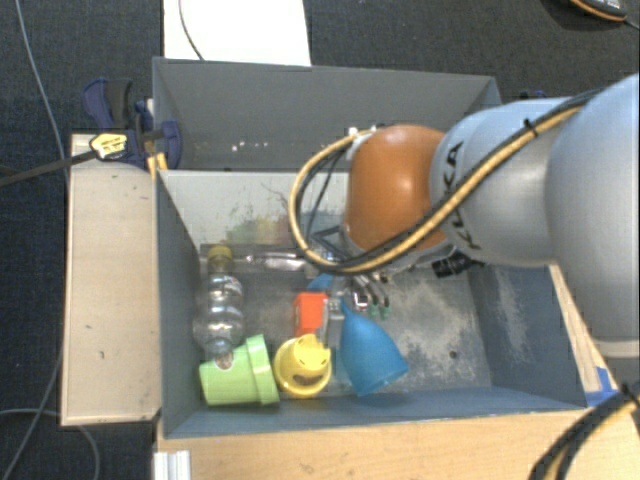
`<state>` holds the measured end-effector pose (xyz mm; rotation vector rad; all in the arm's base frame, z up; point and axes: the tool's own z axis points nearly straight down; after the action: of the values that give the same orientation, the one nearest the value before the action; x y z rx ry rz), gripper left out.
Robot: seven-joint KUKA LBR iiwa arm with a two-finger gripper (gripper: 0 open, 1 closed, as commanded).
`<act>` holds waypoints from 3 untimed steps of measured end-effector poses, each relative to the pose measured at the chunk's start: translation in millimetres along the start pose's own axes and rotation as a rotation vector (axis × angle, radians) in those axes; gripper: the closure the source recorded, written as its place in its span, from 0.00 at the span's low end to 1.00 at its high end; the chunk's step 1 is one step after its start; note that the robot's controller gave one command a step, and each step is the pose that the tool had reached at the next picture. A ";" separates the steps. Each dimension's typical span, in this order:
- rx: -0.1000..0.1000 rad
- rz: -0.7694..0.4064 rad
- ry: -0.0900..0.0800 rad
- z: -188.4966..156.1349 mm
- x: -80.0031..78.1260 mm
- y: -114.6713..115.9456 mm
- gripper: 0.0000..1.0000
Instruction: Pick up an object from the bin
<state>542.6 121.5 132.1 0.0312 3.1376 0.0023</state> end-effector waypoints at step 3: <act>0.000 -0.468 -0.006 39.4 -21.0 -2.4 0.00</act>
Offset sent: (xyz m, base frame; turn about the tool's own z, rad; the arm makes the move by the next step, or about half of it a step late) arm -0.0075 0.0128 -0.0621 -0.1040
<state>563.7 118.8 92.8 -0.6961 3.0535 0.0000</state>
